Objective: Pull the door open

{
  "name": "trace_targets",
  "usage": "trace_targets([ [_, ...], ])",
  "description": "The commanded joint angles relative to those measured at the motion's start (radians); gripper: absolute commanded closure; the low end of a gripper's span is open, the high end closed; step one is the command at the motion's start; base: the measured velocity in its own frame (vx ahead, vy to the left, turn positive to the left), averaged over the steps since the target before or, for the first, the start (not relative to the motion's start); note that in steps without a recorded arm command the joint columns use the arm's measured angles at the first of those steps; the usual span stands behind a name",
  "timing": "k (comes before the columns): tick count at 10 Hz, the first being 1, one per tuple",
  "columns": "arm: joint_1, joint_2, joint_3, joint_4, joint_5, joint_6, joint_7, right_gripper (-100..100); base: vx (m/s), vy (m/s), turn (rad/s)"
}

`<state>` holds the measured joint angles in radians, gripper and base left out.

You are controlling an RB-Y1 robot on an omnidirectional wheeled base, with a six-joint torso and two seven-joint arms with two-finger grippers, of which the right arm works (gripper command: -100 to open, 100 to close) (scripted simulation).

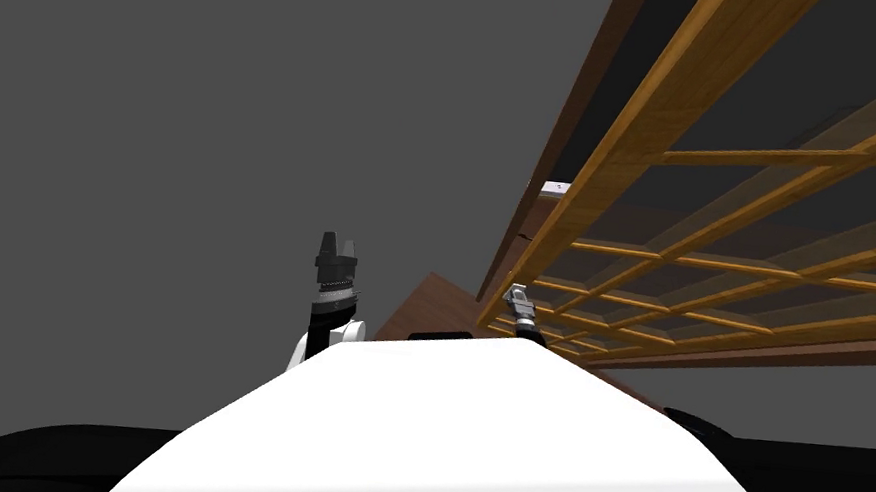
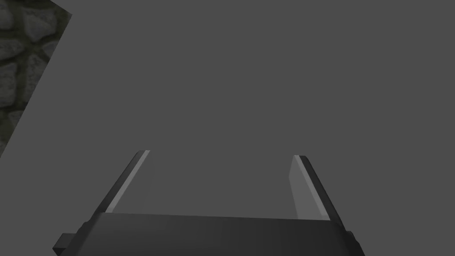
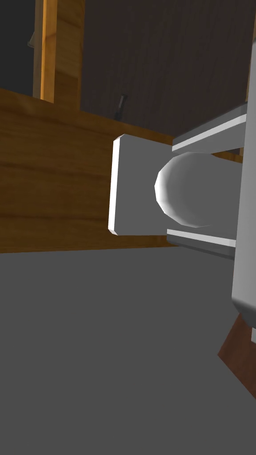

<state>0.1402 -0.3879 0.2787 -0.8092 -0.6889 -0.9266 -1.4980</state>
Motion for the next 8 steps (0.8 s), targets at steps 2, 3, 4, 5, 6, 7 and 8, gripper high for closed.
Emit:
trace_targets([
  [2,0.018,-0.020,0.032,-0.009,0.017,-0.019,-0.028,100,-0.234,-0.023,0.091],
  [3,0.027,-0.033,0.050,-0.014,0.026,-0.029,-0.045,100,-0.229,-0.002,0.103],
  [4,0.032,-0.041,0.061,-0.017,0.031,-0.035,-0.055,100,-0.235,-0.050,0.085],
  [5,0.037,-0.048,0.070,-0.020,0.036,-0.041,-0.064,100,-0.240,-0.024,0.087],
  [6,0.044,-0.058,0.083,-0.024,0.043,-0.049,-0.077,100,-0.244,-0.014,0.075],
  [7,0.042,-0.052,0.076,-0.027,0.039,-0.039,-0.066,100,-0.108,-0.006,0.021],
  [8,0.054,-0.065,0.096,-0.024,0.049,-0.058,-0.085,100,-0.152,-0.006,0.142],
])
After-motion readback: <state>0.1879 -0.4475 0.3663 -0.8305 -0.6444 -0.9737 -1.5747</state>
